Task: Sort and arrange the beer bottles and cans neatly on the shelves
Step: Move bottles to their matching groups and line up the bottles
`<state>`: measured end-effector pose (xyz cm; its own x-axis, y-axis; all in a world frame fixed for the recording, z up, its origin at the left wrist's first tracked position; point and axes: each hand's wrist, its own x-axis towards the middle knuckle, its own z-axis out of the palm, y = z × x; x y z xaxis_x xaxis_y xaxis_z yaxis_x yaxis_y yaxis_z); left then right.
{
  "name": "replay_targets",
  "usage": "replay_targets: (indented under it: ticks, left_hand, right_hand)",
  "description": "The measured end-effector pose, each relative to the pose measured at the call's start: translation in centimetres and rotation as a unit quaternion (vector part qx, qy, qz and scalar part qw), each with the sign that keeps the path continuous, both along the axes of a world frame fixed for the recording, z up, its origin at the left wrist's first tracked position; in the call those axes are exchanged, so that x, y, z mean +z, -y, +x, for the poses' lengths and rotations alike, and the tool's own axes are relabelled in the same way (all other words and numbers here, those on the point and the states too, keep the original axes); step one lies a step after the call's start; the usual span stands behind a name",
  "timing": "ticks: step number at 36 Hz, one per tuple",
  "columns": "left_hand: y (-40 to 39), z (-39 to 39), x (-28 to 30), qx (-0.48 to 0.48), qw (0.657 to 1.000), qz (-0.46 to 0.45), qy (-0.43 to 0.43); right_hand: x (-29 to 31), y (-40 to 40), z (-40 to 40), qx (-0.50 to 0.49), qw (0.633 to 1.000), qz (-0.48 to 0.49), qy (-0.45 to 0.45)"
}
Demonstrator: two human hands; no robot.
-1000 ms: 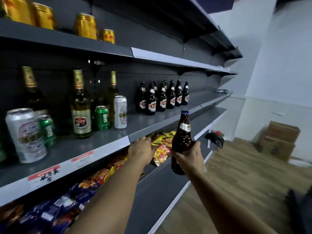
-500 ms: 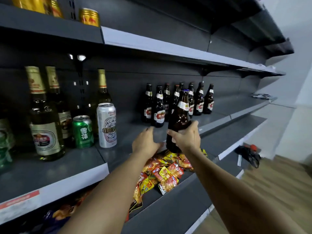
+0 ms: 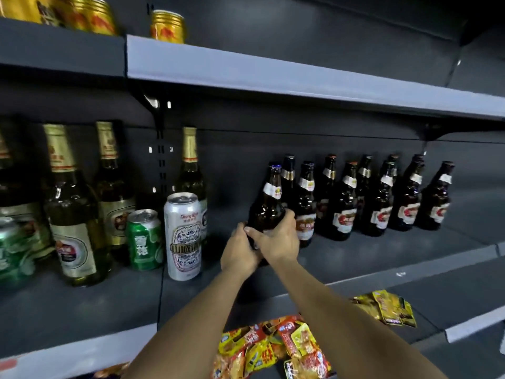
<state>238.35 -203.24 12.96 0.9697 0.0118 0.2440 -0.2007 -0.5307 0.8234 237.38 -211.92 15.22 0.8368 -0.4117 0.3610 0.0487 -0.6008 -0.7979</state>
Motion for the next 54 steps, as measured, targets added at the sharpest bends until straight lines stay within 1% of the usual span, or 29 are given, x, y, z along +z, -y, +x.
replay_targets:
  ticks: [2, 4, 8, 10, 14, 17, 20, 25, 28, 33, 35, 43, 48, 54]
  left_hand:
    - [-0.4, 1.5, -0.4, 0.026, 0.999, -0.023, -0.006]
    - [-0.9, 2.9, -0.8, 0.039, 0.999, -0.004, 0.003]
    - [-1.2, 5.0, -1.1, 0.040, 0.999, -0.020, 0.008]
    - [-1.2, 5.8, -1.2, 0.039, 0.999, -0.025, -0.004]
    - [-1.3, 6.8, -1.4, 0.031, 0.999, -0.009, -0.012]
    - [-1.5, 7.2, -1.4, 0.016, 1.000, 0.012, -0.017]
    - [-1.4, 7.0, -1.5, 0.014, 0.999, 0.007, -0.030]
    - [-1.2, 7.1, -1.8, 0.036, 0.999, 0.007, -0.004]
    - [-1.1, 7.4, -1.9, 0.055, 0.998, 0.008, 0.004]
    - [-0.7, 7.8, -2.2, 0.080, 0.997, 0.010, 0.014]
    - [-0.6, 8.1, -2.2, 0.088, 0.996, 0.012, 0.017]
    - [-0.8, 9.3, -2.2, 0.091, 0.995, 0.024, 0.010]
    - [-0.7, 9.8, -2.3, 0.093, 0.996, 0.010, 0.012]
    - [-0.6, 10.0, -2.3, 0.097, 0.995, 0.010, 0.005]
  right_hand:
    - [-0.4, -0.7, 1.4, -0.001, 1.000, -0.008, 0.002]
    - [-0.7, -1.2, 2.7, 0.007, 1.000, -0.015, -0.006]
    - [-1.1, -1.4, 4.9, 0.012, 0.999, -0.034, -0.017]
    - [-1.1, -1.2, 5.7, 0.018, 0.999, -0.040, -0.017]
    - [-2.1, -0.3, 6.2, 0.063, 0.998, -0.027, -0.013]
    - [-3.4, 0.3, 6.2, 0.101, 0.995, 0.014, -0.018]
    - [-4.4, 0.6, 6.2, 0.128, 0.989, 0.068, -0.030]
    - [-4.8, 1.2, 6.3, 0.135, 0.984, 0.111, -0.026]
    - [-5.1, 1.2, 6.4, 0.138, 0.987, 0.080, -0.021]
    - [-5.5, 0.9, 6.6, 0.107, 0.994, -0.012, -0.003]
    - [-5.4, 0.9, 6.7, 0.108, 0.994, -0.032, -0.006]
    - [-5.6, 1.0, 6.8, 0.143, 0.990, 0.003, -0.016]
    - [-5.6, 1.1, 6.8, 0.165, 0.986, -0.019, -0.028]
    - [-5.7, 1.1, 6.9, 0.166, 0.986, -0.023, -0.028]
